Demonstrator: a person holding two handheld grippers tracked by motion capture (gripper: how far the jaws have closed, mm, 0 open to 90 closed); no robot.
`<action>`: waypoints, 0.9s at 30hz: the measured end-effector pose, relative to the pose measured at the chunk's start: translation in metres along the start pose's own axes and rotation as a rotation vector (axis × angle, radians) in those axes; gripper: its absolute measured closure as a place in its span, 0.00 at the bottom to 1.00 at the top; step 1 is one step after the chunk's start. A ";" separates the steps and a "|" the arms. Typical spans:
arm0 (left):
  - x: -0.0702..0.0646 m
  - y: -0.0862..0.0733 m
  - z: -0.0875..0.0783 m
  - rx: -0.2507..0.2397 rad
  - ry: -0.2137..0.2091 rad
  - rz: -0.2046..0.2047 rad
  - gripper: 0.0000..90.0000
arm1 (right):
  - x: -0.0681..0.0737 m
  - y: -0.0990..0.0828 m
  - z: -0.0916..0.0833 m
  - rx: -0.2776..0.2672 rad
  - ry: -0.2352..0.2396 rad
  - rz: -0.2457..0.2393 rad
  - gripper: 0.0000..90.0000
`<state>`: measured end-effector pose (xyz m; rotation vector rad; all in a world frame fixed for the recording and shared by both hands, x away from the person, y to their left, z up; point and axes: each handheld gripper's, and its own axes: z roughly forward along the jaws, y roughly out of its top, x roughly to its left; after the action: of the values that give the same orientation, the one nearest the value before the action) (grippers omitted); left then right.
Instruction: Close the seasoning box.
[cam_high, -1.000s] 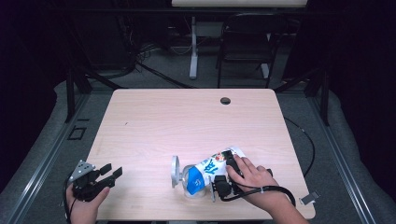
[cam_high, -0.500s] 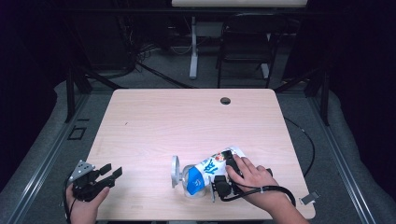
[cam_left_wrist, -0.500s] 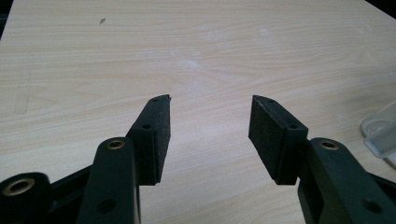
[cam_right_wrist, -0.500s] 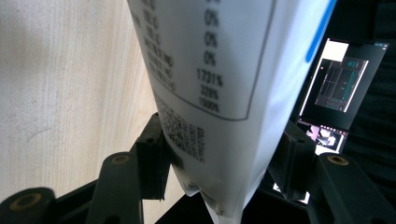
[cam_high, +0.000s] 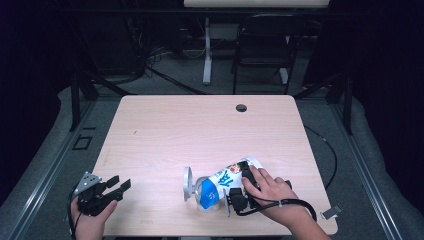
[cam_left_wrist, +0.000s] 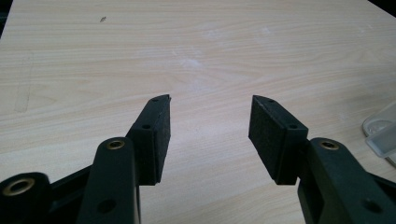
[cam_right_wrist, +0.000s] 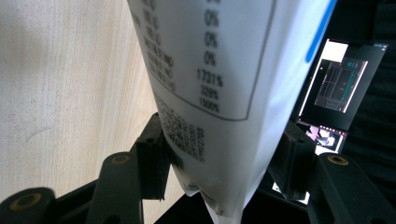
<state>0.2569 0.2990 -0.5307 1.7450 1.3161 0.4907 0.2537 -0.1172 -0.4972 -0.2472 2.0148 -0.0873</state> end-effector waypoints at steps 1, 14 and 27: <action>0.000 0.000 0.000 0.000 0.000 0.000 0.55 | 0.000 0.000 0.000 -0.001 0.000 0.000 0.52; 0.001 0.000 0.000 0.003 0.003 -0.001 0.55 | 0.000 0.000 0.001 -0.014 -0.001 -0.004 0.52; 0.001 0.000 0.000 0.003 0.004 -0.002 0.55 | 0.000 0.000 0.001 -0.010 -0.007 -0.013 0.52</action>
<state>0.2570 0.2997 -0.5313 1.7460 1.3221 0.4912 0.2542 -0.1170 -0.4978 -0.2670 2.0068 -0.0846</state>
